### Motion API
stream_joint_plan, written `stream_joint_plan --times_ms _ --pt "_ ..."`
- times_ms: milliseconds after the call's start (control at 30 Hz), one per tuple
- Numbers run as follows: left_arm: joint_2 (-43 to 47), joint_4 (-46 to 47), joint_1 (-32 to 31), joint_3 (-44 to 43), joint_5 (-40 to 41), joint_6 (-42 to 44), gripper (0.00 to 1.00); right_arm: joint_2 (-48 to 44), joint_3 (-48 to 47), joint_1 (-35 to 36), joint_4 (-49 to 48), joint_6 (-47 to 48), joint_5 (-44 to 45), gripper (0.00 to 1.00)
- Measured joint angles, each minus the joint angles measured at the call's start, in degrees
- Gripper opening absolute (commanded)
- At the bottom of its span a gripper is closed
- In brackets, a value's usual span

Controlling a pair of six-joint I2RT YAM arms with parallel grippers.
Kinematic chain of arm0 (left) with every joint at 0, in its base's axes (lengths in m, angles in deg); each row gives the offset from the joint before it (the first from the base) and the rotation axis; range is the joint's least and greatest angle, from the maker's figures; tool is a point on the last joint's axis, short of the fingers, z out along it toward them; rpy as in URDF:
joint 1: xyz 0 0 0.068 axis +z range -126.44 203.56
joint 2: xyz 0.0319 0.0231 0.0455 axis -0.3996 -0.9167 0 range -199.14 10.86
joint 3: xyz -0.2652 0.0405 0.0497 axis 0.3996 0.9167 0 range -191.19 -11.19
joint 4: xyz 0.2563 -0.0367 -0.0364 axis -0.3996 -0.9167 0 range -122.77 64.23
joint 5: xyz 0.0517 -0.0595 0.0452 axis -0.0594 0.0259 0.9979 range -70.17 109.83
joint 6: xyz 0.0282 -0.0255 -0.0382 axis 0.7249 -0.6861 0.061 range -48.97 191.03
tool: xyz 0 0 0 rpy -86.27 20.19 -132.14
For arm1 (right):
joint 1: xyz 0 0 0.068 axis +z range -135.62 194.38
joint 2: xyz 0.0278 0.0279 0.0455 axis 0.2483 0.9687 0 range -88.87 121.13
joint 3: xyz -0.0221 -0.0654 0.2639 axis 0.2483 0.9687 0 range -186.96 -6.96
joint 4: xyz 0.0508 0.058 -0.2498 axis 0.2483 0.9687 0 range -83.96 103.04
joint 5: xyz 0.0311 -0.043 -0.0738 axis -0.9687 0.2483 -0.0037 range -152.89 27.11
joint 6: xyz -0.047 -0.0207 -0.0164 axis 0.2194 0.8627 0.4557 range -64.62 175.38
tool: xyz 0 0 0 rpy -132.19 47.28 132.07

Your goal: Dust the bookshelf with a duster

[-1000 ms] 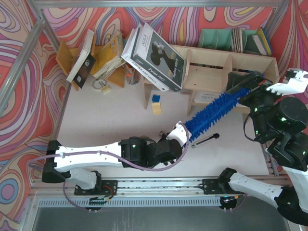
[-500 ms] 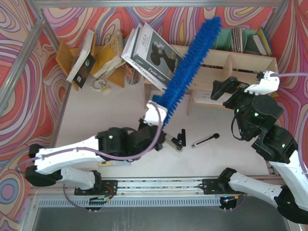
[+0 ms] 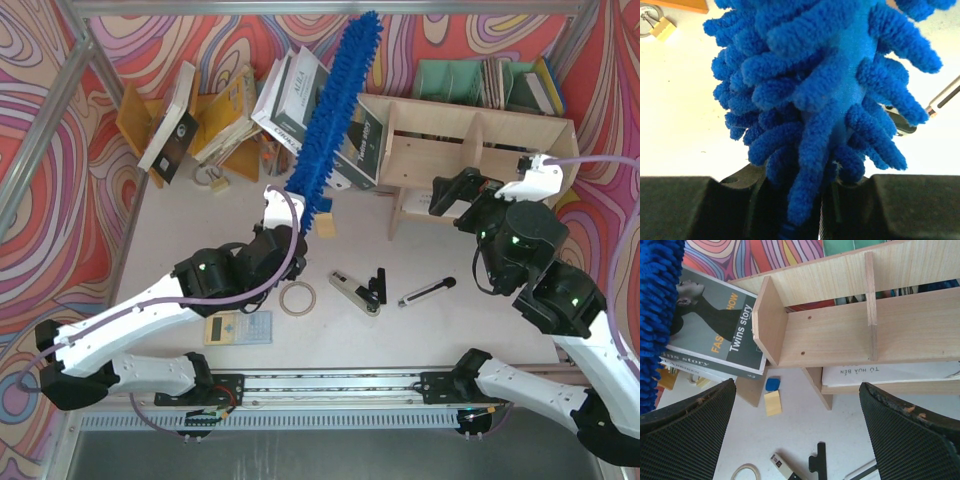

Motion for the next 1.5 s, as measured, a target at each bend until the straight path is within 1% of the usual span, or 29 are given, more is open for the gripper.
stream_joint_plan --times_ms 300,500,667,800,933,1067,1167,1300,1500 --pt "0.1 5.4 7.2 0.6 -5.9 6.7 0.0 0.7 0.3 0.0 0.2 -1.8 -1.2 0.99" --pt "-0.7 7.1 9.0 0.5 -8.4 8.4 0.0 0.6 0.5 0.0 0.9 -2.6 -1.2 0.99" --pt "-1.6 7.2 8.9 0.5 -10.1 7.1 0.0 0.5 0.7 0.0 1.3 -3.0 -1.2 0.99" --pt "-2.8 7.0 6.6 -0.1 -10.1 4.2 0.0 0.3 1.4 0.0 1.4 -3.3 -1.1 0.99" --pt "-6.3 5.3 3.1 -2.4 -9.9 0.2 0.0 0.3 1.6 0.0 1.4 -3.4 -1.0 0.99" --pt "-10.8 2.3 1.2 -5.0 -9.9 -6.3 0.0 0.3 1.8 0.0 1.4 -3.5 -0.9 0.99" --pt "-12.6 0.9 -1.1 -6.8 -8.0 -11.0 0.0 -0.1 2.4 0.0 1.4 -3.6 -0.6 0.99" --pt "-13.9 -2.6 -4.4 -11.0 -5.4 -16.9 0.0 -0.6 3.3 0.0 1.4 -3.8 -0.5 0.99" --pt "-16.3 -5.7 -6.5 -19.8 -2.0 -25.1 0.0 -0.9 3.7 0.0 1.4 -4.1 -0.5 0.99"
